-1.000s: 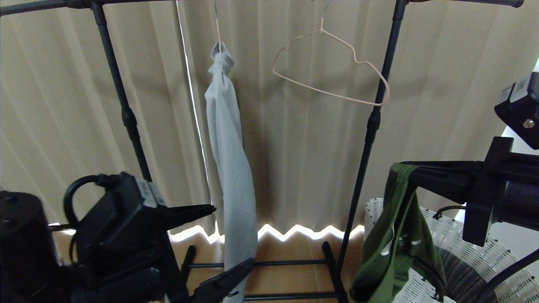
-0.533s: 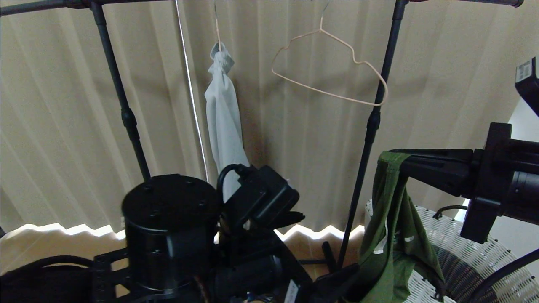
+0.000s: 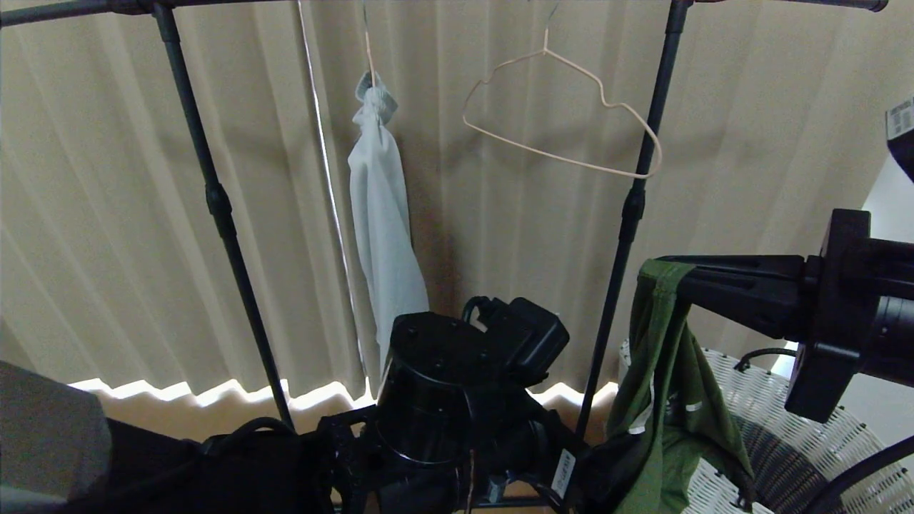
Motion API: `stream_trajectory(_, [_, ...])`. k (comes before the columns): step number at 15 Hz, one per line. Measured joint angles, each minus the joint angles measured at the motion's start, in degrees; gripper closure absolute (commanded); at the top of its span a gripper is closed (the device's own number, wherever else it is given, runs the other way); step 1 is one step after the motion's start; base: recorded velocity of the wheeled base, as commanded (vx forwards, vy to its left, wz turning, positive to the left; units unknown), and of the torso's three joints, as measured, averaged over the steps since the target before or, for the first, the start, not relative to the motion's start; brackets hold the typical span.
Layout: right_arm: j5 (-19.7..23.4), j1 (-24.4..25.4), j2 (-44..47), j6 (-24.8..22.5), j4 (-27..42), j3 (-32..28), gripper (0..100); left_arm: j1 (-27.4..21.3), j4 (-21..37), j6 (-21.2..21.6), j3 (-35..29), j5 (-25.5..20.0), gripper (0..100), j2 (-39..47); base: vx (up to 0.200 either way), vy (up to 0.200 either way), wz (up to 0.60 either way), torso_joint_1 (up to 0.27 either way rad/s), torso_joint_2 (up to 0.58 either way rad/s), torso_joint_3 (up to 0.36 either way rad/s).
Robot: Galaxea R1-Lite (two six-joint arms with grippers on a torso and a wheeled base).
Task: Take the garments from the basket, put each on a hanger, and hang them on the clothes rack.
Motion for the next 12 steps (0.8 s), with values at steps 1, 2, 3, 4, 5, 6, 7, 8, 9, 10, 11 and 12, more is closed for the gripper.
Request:
stream_trajectory(1, [0.0, 0.0, -0.3, 0.0, 0.0, 0.0, 100, 0.5, 0.0, -0.4, -0.3, 1.2, 0, 0.9, 0.0, 0.0, 0.0, 0.0, 0.0, 0.0])
stream_trajectory(2, [0.1, 0.0, -0.6, 0.0, 0.0, 0.1, 100, 1.0, 0.1, -0.5, -0.4, 1.4, 0, 1.6, 0.0, 0.0, 0.0, 0.0, 0.0, 0.0])
stream_trajectory(3, [0.0, 0.0, -0.8, 0.0, 0.0, 0.1, 100, 1.3, 0.2, -0.5, -0.2, 1.5, 0, 2.3, 0.0, 0.0, 0.0, 0.0, 0.0, 0.0])
stream_trajectory(4, [0.0, 0.0, -0.9, 0.0, 0.0, 0.0, 100, 1.3, 0.3, -0.5, 0.3, 1.9, 0, 2.8, 0.0, 0.0, 0.0, 0.0, 0.0, 0.0])
stream_trajectory(5, [0.0, 0.0, -1.1, 0.0, -0.1, -0.2, 100, 1.5, 0.3, -0.5, 1.0, 2.4, 0, 3.2, 0.0, 0.0, 0.0, 0.0, 0.0, 0.0])
stream_trajectory(6, [0.0, -0.1, -1.2, 0.0, -0.1, -0.3, 100, 1.5, 0.3, -0.5, 1.9, 2.7, 0, 3.5, 0.0, 0.0, 0.0, 0.0, 0.0, 0.0])
stream_trajectory(7, [0.0, -0.1, -1.4, 0.0, -0.1, -0.4, 100, 1.5, 0.2, -0.5, 2.5, 2.7, 0, 3.7, 0.0, 0.0, 0.0, 0.0, 0.0, 0.0])
stream_trajectory(8, [0.0, -0.1, -1.4, 0.0, -0.1, -0.4, 100, 1.5, 0.3, -0.5, 3.3, 2.7, 0, 3.8, 0.0, 0.0, 0.0, 0.0, 0.0, 0.0])
stream_trajectory(9, [0.0, -0.2, -1.5, 0.0, -0.1, -0.6, 100, 1.6, 0.3, -0.5, 4.1, 2.7, 0, 3.8, 0.0, 0.0, 0.0, 0.0, 0.0, 0.0])
stream_trajectory(10, [0.0, -0.2, -1.6, 0.0, -0.1, -0.7, 100, 1.6, 0.2, -0.5, 4.7, 2.7, 100, 3.8, 0.0, 0.0, 0.0, 0.0, 0.0, 0.0])
stream_trajectory(11, [0.0, -0.2, -1.6, 0.0, -0.1, -0.8, 100, 1.7, 0.2, -0.5, 5.2, 2.7, 100, 3.8, 0.0, 0.0, 0.0, 0.0, 0.0, 0.0])
stream_trajectory(12, [0.0, -0.2, -1.7, 0.0, -0.1, -0.8, 100, 2.0, 0.2, -0.5, 5.8, 2.8, 100, 3.8, 0.0, 0.0, 0.0, 0.0, 0.0, 0.0])
